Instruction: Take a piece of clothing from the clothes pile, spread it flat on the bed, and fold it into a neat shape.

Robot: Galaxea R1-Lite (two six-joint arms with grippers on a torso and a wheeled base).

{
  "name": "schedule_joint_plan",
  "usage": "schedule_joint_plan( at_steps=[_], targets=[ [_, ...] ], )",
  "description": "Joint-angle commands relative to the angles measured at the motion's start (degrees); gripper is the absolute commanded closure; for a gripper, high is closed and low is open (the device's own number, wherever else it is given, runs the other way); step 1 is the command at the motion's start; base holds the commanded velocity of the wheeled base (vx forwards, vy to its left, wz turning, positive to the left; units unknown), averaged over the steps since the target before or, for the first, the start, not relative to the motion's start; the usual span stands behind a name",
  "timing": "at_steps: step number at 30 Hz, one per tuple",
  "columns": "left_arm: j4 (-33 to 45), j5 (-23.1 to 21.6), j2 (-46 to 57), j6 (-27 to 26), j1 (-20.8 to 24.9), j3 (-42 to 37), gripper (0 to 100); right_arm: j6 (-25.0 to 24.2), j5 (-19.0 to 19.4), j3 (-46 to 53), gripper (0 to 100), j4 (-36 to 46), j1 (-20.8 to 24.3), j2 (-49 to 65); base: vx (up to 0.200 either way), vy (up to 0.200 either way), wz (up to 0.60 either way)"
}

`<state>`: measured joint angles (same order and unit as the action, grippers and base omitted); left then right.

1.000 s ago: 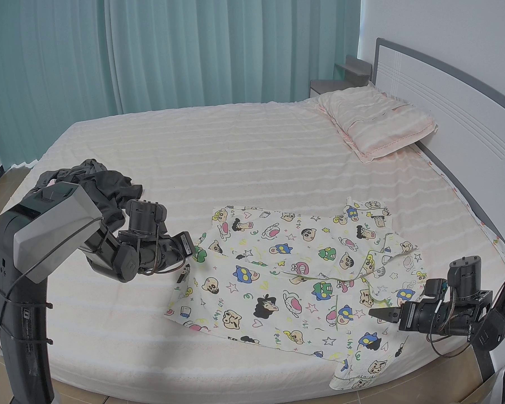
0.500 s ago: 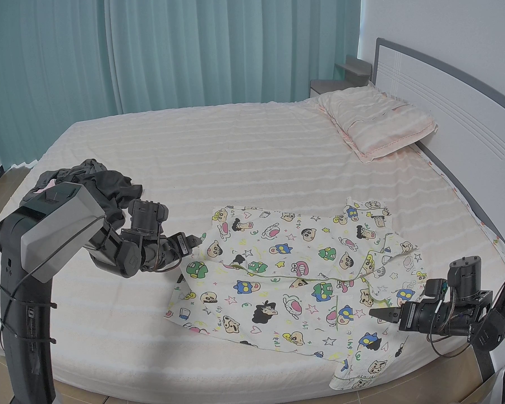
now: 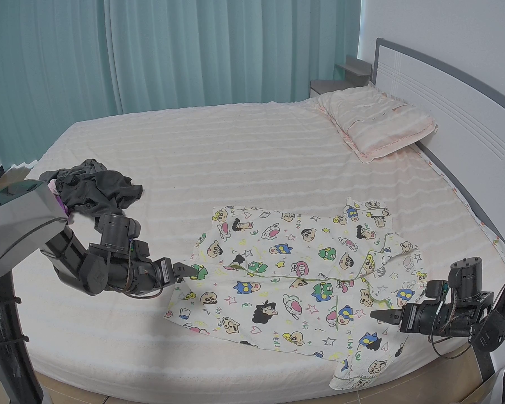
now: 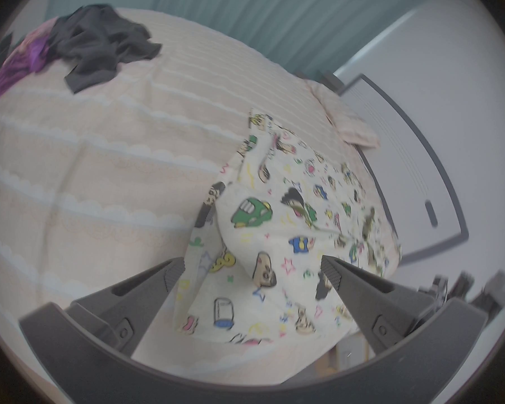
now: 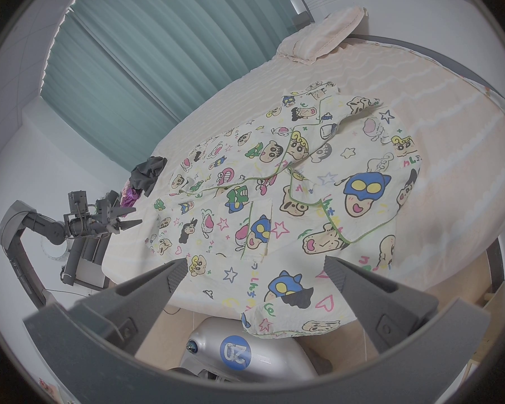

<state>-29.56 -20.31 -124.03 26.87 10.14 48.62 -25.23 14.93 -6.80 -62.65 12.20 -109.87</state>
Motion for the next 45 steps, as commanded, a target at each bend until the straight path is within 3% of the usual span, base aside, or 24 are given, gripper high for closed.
schedule_joint_plan(
  at_steps=[1,5,15,45],
  targets=[
    [-1.20,-3.42,3.97,-11.14,-0.83,-6.96,0,0.54,0.01,0.39,0,-0.02,0.19,0.27,0.000,0.000,0.00],
    [-1.64,-3.42,-0.25,-15.44,-0.47,-6.08,0,0.45,0.01,0.39,0,-0.02,0.19,0.36,0.000,0.000,0.00],
    [-10.08,-4.21,-6.84,-15.79,1.99,-5.55,0,0.45,0.18,0.39,0,-0.02,0.19,0.19,0.000,0.000,0.00],
    [-9.81,-3.60,-7.98,-16.23,2.25,-5.90,0,0.45,0.27,0.30,0,-0.02,0.19,0.19,0.000,0.000,0.00]
  ],
)
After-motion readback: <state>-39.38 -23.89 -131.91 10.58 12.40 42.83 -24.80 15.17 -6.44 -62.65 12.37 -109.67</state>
